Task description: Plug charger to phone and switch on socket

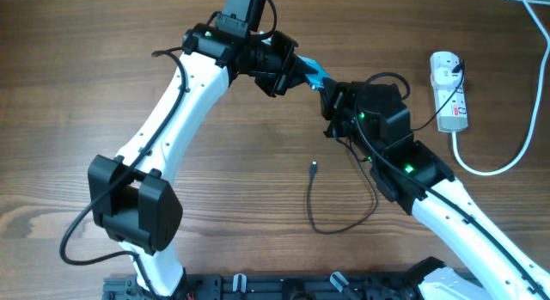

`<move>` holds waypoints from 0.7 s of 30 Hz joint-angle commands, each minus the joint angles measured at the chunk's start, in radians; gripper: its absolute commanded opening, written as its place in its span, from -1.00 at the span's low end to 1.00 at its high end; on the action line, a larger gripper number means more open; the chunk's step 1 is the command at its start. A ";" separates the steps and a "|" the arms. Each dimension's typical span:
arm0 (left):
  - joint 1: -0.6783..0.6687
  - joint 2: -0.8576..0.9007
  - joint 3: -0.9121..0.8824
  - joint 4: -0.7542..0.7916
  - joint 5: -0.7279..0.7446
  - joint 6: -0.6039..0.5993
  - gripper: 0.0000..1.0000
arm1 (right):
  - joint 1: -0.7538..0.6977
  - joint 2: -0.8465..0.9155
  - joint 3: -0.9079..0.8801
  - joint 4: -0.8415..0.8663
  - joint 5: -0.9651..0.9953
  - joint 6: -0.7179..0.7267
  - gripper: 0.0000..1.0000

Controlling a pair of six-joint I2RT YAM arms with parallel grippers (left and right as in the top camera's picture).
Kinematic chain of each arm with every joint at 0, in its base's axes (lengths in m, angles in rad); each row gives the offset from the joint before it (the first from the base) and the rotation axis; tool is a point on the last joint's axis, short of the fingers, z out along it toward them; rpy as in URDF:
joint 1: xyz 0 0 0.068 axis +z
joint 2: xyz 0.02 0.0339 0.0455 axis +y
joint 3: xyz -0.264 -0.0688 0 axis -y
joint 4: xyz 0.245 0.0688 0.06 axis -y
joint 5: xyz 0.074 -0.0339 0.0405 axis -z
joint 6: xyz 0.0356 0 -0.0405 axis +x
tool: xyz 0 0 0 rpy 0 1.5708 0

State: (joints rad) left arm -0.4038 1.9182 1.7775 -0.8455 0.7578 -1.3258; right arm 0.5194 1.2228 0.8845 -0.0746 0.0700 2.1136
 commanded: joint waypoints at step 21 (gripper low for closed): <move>0.120 -0.029 0.008 -0.190 -0.240 0.438 -0.92 | -0.122 -0.033 0.015 -0.195 -0.248 -0.793 1.00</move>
State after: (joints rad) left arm -0.3298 1.9182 1.7760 -1.0103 0.5602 -1.0412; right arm 0.4541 1.2049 0.8860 -0.2218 -0.0792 1.5284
